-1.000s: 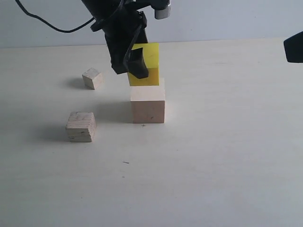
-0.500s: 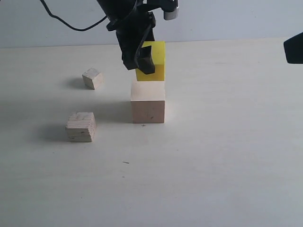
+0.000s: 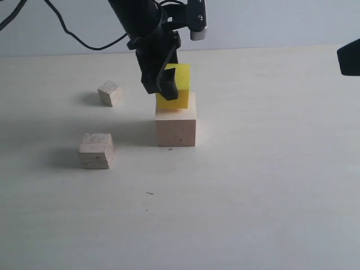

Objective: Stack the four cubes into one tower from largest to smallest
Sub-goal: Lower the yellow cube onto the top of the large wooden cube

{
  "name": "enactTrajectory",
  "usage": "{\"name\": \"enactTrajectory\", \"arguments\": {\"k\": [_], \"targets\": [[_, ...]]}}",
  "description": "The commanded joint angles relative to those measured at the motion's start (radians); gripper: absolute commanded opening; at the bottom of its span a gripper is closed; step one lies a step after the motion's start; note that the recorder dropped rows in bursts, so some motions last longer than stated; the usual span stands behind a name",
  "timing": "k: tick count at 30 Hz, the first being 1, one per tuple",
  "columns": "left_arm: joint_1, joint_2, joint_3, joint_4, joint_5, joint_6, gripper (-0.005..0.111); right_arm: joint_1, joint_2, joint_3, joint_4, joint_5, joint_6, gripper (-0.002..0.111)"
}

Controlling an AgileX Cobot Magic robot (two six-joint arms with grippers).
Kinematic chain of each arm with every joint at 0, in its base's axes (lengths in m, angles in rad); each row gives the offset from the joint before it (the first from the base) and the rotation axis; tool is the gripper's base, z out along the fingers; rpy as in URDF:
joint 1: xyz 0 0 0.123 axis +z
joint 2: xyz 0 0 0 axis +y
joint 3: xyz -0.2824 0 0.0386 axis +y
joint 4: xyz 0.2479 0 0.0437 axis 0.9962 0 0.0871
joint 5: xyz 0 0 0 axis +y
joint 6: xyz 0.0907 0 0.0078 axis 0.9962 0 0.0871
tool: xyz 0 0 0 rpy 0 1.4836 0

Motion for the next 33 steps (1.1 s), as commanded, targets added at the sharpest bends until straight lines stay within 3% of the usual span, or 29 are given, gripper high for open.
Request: {"name": "enactTrajectory", "arguments": {"k": [1, 33], "targets": [[0.002, 0.001, -0.005, -0.019, 0.011, -0.010, 0.000, -0.003, -0.003, 0.003, 0.006, -0.002, -0.010, 0.000], [0.002, 0.001, -0.005, -0.043, 0.041, -0.003, 0.000, -0.003, -0.003, 0.003, 0.006, 0.006, -0.010, 0.000]]}}
